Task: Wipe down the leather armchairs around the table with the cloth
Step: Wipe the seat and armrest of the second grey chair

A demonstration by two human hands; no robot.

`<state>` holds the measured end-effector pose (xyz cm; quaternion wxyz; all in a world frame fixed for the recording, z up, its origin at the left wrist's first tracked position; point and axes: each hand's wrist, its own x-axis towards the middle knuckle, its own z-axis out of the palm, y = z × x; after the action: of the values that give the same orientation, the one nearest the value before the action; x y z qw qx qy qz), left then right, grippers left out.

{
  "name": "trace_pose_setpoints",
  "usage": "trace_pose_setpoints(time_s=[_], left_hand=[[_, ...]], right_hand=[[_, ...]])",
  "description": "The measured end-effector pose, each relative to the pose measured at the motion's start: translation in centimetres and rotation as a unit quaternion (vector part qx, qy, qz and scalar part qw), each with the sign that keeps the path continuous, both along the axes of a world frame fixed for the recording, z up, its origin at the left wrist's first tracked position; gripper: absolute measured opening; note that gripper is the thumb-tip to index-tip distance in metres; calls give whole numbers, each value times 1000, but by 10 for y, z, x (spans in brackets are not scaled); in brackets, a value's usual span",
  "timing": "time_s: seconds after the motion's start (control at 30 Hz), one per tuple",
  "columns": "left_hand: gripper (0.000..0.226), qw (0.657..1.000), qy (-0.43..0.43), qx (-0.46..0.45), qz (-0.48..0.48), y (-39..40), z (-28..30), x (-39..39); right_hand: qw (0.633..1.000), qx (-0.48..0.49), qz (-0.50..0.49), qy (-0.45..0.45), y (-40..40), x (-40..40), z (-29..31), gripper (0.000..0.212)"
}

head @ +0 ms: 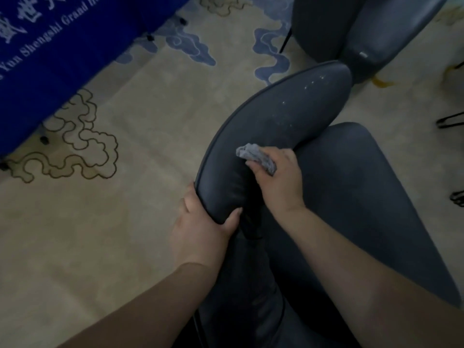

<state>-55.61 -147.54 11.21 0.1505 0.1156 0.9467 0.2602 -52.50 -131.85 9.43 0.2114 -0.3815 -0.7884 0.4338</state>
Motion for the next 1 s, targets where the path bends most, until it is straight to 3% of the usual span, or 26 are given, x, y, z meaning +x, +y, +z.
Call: trace_pose_setpoints(time_s=[0.17, 0.37, 0.53, 0.83, 1.0], left_hand=[[97, 998, -52, 31, -22, -3, 10, -5], [102, 993, -78, -22, -91, -4, 19, -22], [101, 985, -80, -16, -152, 18, 22, -55], [89, 961, -57, -23, -268, 131, 12, -126], [101, 942, -24, -60, -328, 187, 2, -137]], right_hand=[[995, -72, -75, 1, 10, 9, 10, 20], [984, -92, -150, 9, 21, 17, 11, 22], [975, -101, -193, 31, 30, 12, 9, 23], [950, -77, -299, 54, 65, 5, 9, 19], [951, -71, -291, 70, 89, -11, 11, 24]])
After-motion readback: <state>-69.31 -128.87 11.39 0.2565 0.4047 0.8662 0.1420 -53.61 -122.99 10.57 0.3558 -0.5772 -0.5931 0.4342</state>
